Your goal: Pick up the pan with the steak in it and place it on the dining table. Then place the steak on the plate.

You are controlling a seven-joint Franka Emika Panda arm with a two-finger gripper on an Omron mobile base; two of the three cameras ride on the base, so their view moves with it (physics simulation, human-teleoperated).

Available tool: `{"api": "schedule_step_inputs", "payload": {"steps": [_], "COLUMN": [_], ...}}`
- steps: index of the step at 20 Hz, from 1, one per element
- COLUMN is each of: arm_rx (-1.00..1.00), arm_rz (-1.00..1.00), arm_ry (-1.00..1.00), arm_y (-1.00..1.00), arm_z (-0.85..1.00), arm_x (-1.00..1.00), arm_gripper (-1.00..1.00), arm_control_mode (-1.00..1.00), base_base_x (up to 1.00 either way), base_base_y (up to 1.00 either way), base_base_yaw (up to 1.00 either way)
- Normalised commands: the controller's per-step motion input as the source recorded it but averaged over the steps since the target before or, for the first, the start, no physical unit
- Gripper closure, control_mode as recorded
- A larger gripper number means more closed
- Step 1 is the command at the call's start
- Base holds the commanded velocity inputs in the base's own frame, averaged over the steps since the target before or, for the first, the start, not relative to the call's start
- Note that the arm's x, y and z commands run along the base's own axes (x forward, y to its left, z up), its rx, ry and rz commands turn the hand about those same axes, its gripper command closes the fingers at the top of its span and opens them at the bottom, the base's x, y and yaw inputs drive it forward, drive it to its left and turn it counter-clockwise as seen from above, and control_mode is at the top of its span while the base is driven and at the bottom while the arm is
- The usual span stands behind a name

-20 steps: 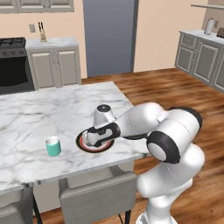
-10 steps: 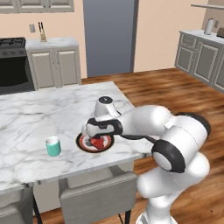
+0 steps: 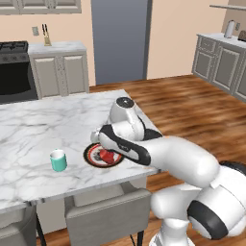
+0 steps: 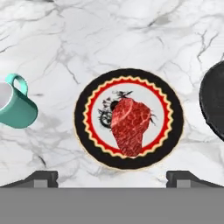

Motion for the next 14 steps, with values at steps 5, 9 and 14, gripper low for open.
{"api": "schedule_step_inputs", "payload": {"steps": [5, 9, 14], "arm_rx": [0.0, 0.03, 0.0], "arm_rz": [0.04, 0.0, 0.08], "arm_ry": [-0.48, -0.19, -0.25], "arm_y": [-0.15, -0.05, -0.03], "arm_z": [0.27, 0.08, 0.04], "arm_x": [-0.44, -0.3, -0.61], "arm_gripper": [-1.0, -1.0, -1.0], "arm_control_mode": [-1.0, -1.0, -1.0], "base_base_x": [0.0, 0.0, 0.0], "base_base_y": [0.0, 0.0, 0.0], "base_base_yaw": [0.0, 0.0, 0.0]}}
